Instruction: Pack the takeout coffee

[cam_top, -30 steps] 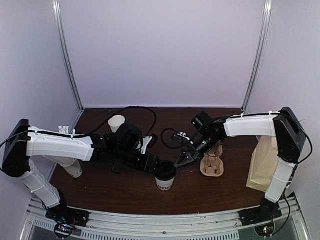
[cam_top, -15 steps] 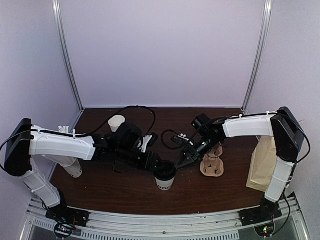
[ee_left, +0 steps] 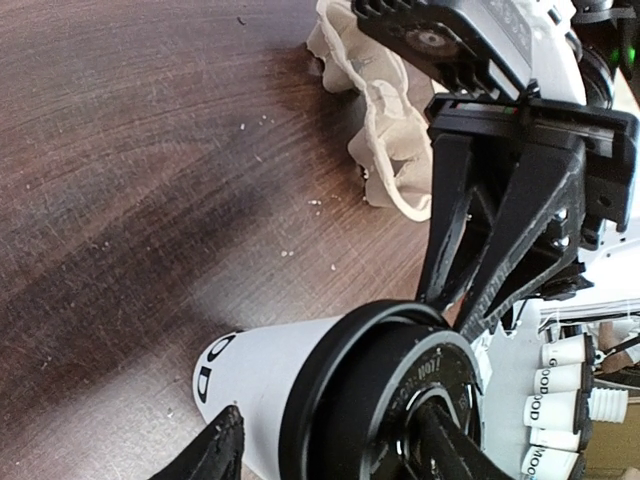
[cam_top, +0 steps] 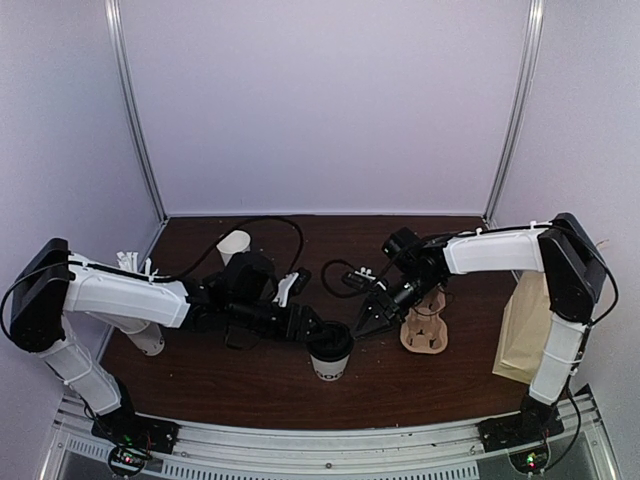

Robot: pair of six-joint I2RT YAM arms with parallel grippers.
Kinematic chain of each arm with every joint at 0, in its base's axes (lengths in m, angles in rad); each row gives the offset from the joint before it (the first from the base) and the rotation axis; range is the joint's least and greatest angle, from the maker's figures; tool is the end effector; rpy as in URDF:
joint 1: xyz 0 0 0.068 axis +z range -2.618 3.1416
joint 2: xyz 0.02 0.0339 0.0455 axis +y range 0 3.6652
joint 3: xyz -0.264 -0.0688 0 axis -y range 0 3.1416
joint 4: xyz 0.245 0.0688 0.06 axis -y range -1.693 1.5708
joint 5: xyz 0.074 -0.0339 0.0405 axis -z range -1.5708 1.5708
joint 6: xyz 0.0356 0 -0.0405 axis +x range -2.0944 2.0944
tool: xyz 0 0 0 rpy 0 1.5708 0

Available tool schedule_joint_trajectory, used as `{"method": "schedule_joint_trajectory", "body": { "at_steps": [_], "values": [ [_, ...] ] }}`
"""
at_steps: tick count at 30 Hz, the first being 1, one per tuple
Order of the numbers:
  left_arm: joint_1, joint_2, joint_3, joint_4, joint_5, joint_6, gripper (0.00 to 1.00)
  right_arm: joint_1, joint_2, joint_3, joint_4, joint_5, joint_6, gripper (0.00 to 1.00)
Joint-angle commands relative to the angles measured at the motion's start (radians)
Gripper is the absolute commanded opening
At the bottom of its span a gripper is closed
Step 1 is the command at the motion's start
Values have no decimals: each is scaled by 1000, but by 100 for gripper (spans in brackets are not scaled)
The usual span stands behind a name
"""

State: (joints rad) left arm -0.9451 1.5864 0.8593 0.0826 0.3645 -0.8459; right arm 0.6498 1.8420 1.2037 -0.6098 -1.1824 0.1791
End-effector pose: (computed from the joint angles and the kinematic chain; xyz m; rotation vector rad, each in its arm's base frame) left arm 0.1846 -0.2772 0.1950 0.3581 2.5158 -1.2778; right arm 0.2595 0.2386 0.1871 0.8225 -2.2947 -1.6478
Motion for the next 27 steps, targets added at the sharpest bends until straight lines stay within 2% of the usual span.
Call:
{"method": "schedule_joint_trajectory", "body": {
  "at_steps": [1, 4, 9, 14, 17, 21, 27],
  "values": [
    [16, 4, -42, 25, -2, -23, 60, -7, 69, -20, -51, 191, -33, 17],
    [22, 36, -63, 53, 4, -30, 60, -6, 101, -22, -70, 240, -39, 16],
    [30, 66, -114, 83, 7, -48, 58, -8, 153, -24, -110, 359, -37, 10],
    [31, 61, -135, 93, 4, -42, 58, -8, 174, -19, -118, 375, -28, 9],
    [32, 55, -120, 98, 15, -13, 59, -8, 151, 5, -98, 295, -33, 15],
    [31, 9, -58, 58, 13, 78, 63, -9, 83, 59, -103, 182, -68, 33],
    [31, -41, 64, -58, 1, 183, 72, -14, -58, 71, -128, 189, -141, 48]
  ]
}}
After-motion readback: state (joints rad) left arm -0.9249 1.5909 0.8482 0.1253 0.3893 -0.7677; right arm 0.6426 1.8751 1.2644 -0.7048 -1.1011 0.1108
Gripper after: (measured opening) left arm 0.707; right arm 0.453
